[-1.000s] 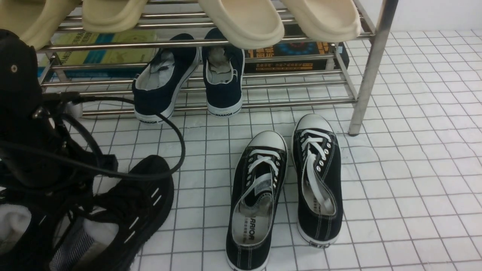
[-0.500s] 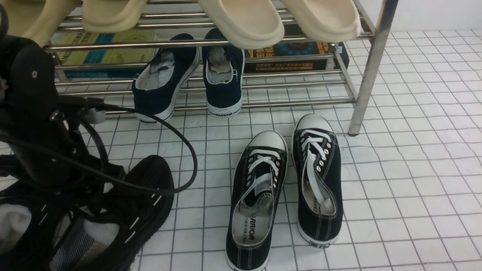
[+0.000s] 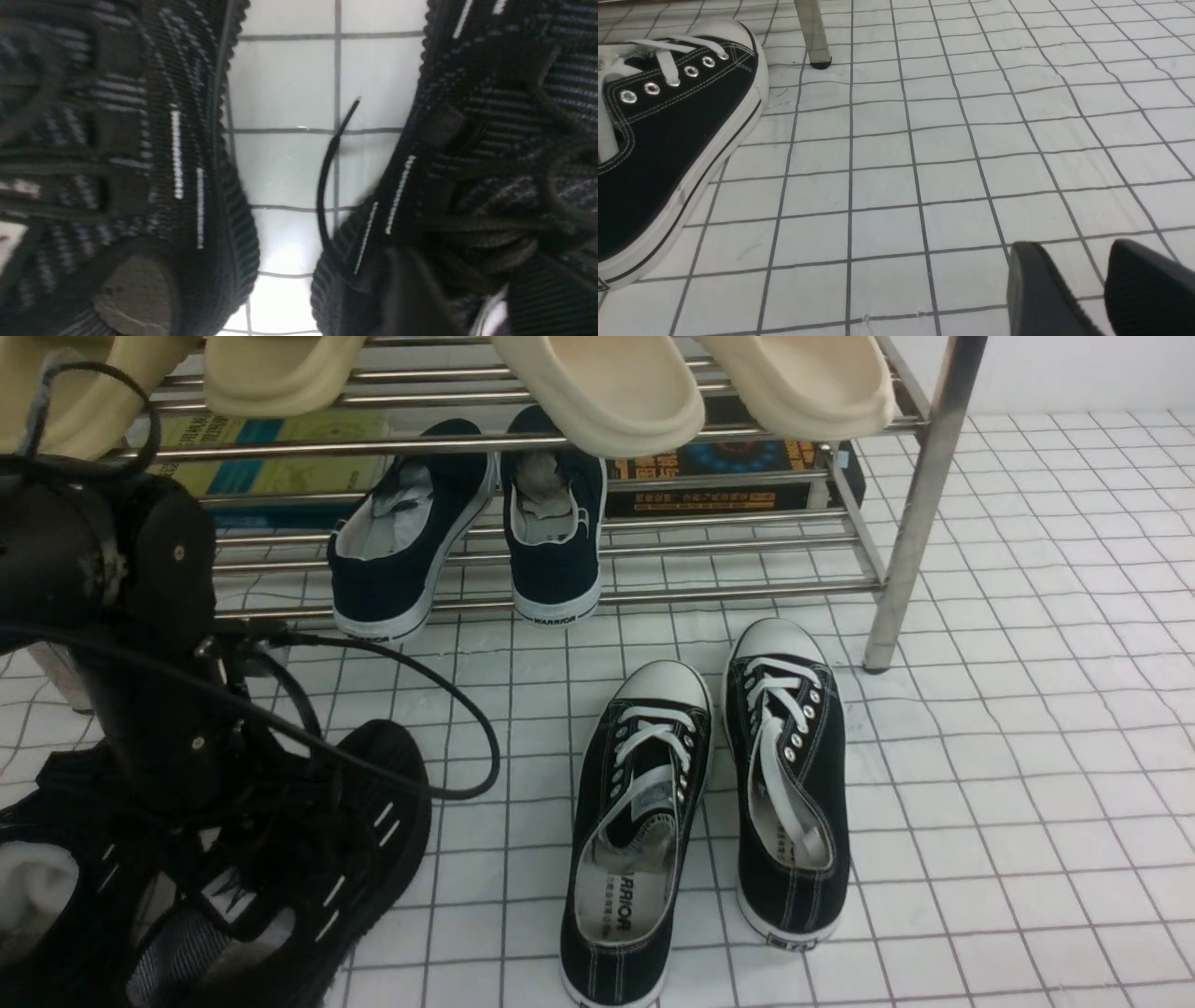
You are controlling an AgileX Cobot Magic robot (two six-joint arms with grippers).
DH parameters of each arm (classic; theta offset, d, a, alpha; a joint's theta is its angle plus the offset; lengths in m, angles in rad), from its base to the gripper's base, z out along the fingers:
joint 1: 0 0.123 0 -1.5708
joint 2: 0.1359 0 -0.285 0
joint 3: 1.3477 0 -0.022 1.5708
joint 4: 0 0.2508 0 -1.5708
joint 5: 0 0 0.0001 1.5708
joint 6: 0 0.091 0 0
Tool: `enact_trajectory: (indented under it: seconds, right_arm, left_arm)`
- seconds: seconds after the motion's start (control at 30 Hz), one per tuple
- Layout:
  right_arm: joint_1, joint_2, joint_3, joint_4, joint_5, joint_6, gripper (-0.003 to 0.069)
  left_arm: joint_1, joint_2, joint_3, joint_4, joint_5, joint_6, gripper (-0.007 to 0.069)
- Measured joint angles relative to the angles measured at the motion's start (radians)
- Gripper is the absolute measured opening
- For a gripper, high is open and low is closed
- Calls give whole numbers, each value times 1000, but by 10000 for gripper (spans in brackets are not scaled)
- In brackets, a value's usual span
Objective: Take the shoes off the shelf with your hand from the white checkered tablecloth.
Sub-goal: 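Set the held shoe down on the floor in front of the rack with the left gripper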
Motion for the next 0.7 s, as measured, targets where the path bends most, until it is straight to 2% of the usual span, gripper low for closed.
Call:
enact_trajectory:
  seconds: [0.07,0.13,0.3,0.5,0.7]
  right_arm:
    - [0,0,0,0,0,0,239]
    - [0,0,0,0,0,0,239]
    - [0,0,0,0,0,0,239]
    - [0,0,0,0,0,0,239]
    - [0,0,0,0,0,0,239]
  left_arm:
    - [-1,0,0,0,1,-8,126]
    - [-2,-1,0,0,2,-24,66]
    - [-2,-24,1,16,2,-100,63]
    - [0,-103,12,101,1,-283,63]
    - [1,-118,12,111,2,-326,63]
